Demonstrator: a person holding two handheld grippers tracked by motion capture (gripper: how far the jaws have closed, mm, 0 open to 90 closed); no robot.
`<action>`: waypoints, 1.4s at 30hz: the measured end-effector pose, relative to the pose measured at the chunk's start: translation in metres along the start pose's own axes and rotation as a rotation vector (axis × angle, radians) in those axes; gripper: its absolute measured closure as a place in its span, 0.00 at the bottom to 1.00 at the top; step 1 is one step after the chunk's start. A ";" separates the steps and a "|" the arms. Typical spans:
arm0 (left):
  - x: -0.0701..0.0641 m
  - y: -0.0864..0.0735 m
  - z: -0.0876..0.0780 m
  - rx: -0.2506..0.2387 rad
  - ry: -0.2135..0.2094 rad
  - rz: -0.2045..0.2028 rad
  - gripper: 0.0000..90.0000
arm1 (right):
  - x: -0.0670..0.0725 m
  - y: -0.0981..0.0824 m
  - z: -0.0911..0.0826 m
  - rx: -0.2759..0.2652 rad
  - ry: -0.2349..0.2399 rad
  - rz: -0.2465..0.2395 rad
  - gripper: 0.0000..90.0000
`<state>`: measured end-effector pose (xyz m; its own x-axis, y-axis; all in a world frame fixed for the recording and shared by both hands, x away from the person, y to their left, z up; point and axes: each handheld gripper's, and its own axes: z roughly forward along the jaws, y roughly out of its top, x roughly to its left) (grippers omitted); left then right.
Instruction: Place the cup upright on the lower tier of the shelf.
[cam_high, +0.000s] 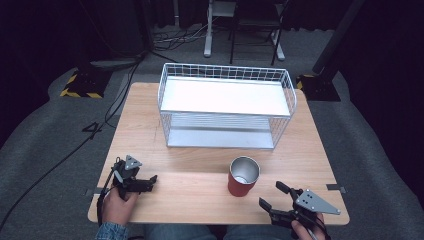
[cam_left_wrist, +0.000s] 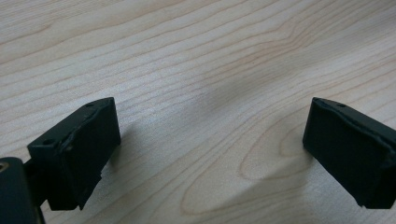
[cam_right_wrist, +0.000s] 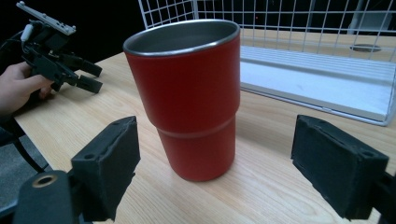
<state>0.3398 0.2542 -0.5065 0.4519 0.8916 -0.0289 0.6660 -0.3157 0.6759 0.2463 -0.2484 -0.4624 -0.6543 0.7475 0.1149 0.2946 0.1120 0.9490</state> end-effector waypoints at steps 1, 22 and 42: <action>0.000 0.000 0.000 0.000 0.000 0.000 0.05 | 0.000 0.000 0.000 0.000 0.000 0.000 0.17; 0.000 0.000 0.000 -0.002 -0.001 -0.002 0.05 | 0.022 0.008 0.037 -0.030 0.007 -0.045 0.17; 0.000 0.000 0.000 -0.002 0.000 0.004 0.05 | 0.019 0.011 0.085 -0.052 -0.030 -0.066 0.06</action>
<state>0.3406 0.2542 -0.5065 0.4543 0.8905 -0.0264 0.6632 -0.3182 0.6774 0.2966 -0.1769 -0.4745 -0.6497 0.7590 0.0437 0.2146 0.1280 0.9683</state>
